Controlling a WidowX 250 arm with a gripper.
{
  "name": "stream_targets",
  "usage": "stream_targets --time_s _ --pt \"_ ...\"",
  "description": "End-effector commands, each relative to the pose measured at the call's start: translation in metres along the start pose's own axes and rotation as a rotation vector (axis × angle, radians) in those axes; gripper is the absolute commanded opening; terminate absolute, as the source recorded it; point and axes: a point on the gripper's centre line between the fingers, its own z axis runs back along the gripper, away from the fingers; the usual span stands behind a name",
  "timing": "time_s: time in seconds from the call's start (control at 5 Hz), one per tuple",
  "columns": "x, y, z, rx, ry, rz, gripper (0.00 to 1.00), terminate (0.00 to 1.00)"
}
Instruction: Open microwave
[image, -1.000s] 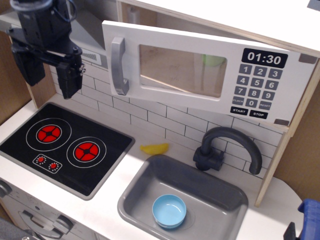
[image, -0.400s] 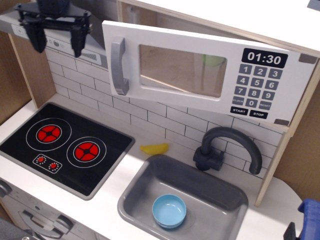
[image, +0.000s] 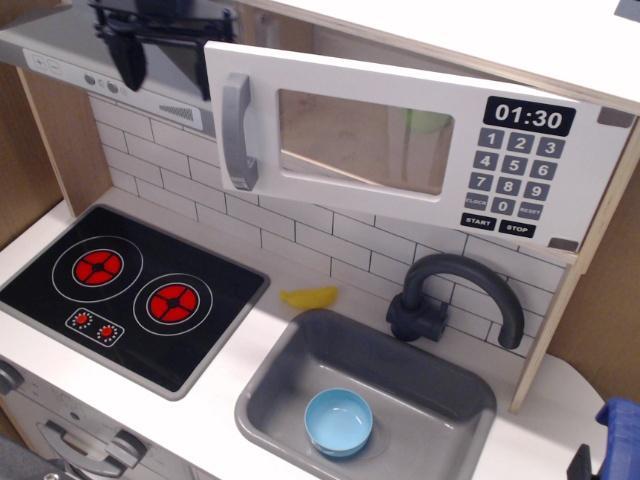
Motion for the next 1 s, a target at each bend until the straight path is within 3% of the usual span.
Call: stream_targets --time_s 0.0,0.2,0.4,0.8 --pt "-0.027 -0.042 0.005 -0.03 -0.129 -0.225 1.0 0.0" --pt "-0.071 -0.062 0.003 -0.056 -0.123 -0.357 1.0 0.0" --pt "-0.1 -0.087 0.004 -0.048 -0.107 -0.39 1.0 0.0" --pt "-0.129 -0.133 0.002 -0.057 -0.053 -0.405 1.0 0.0"
